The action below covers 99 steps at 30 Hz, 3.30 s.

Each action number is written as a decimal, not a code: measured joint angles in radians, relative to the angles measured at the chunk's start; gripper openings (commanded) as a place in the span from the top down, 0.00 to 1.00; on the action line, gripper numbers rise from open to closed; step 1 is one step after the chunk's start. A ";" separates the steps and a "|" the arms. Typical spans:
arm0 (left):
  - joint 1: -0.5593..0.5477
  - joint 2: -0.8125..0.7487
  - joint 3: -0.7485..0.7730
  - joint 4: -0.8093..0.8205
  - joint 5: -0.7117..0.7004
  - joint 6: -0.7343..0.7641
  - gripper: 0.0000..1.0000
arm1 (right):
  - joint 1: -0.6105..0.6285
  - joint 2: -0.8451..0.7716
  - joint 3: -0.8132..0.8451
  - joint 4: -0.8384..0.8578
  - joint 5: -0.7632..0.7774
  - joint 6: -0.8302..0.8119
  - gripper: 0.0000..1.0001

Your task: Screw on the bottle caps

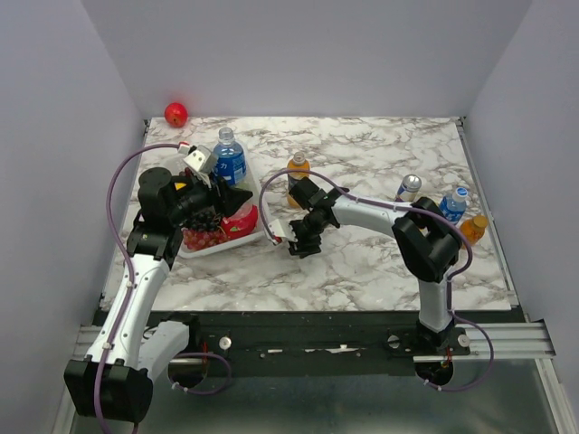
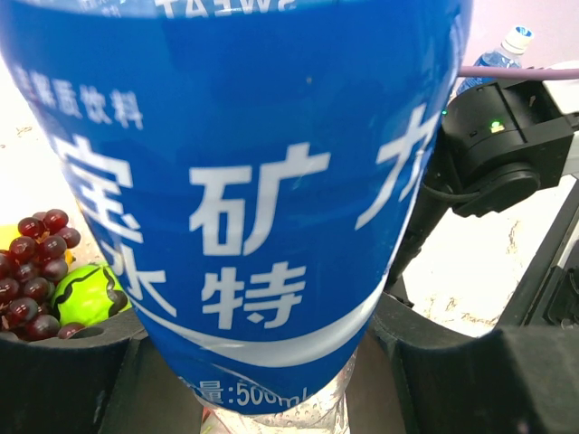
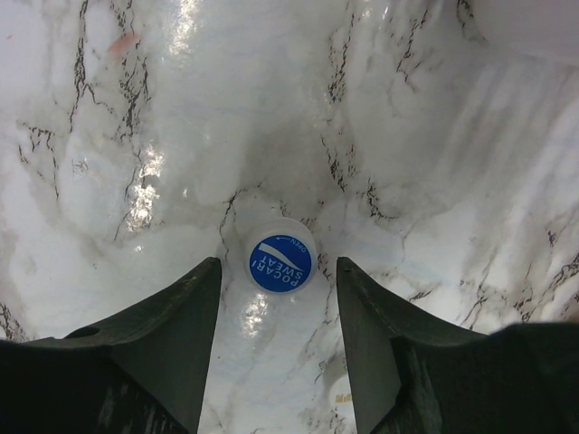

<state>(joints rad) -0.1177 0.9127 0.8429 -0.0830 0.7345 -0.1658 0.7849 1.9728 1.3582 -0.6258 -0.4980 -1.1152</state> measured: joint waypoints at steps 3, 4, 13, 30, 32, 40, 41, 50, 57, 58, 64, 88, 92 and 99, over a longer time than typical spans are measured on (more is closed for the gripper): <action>0.000 0.002 -0.001 0.005 0.002 -0.002 0.94 | 0.003 0.018 0.016 -0.001 0.001 0.006 0.46; 0.001 0.002 -0.002 0.007 0.002 -0.003 0.94 | 0.004 0.019 0.019 -0.001 0.001 0.008 0.48; 0.003 0.006 -0.022 0.016 0.010 -0.005 0.93 | 0.015 0.030 0.032 -0.002 0.003 0.016 0.70; -0.173 0.239 -0.022 0.042 0.121 0.269 1.00 | -0.096 -0.658 0.051 -0.241 -0.139 0.177 0.77; -0.234 0.279 -0.006 -0.005 0.134 0.362 1.00 | -0.117 -0.745 0.075 -0.253 -0.152 0.204 0.77; -0.481 0.305 -0.015 -0.107 0.136 0.669 1.00 | -0.166 -0.779 0.250 -0.373 -0.188 0.232 0.75; -0.502 0.306 -0.019 -0.106 0.135 0.686 1.00 | -0.166 -0.774 0.251 -0.381 -0.194 0.231 0.74; -0.546 0.332 -0.023 -0.066 0.128 0.717 1.00 | -0.159 -0.701 0.284 -0.499 -0.233 0.142 0.72; -0.548 0.333 -0.023 -0.043 0.112 0.719 1.00 | -0.133 -0.671 0.294 -0.533 -0.240 0.080 0.71; -0.547 0.335 -0.023 -0.043 0.108 0.719 1.00 | -0.129 -0.666 0.296 -0.534 -0.241 0.073 0.71; -0.547 0.337 -0.026 -0.043 0.085 0.719 1.00 | -0.110 -0.649 0.308 -0.539 -0.244 0.031 0.71; -0.553 0.267 -0.144 0.109 -0.008 0.613 1.00 | -0.097 -0.633 0.263 -0.482 -0.223 0.127 0.72; -0.554 0.234 -0.182 0.157 -0.042 0.584 1.00 | -0.098 -0.626 0.263 -0.463 -0.229 0.138 0.71; -0.558 0.228 -0.189 0.181 -0.101 0.541 1.00 | -0.100 -0.607 0.272 -0.433 -0.222 0.185 0.71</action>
<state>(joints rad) -0.6762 1.1408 0.6537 0.0978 0.6338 0.3752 0.6849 1.3655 1.6299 -1.0592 -0.7204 -0.9306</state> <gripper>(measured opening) 0.578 0.396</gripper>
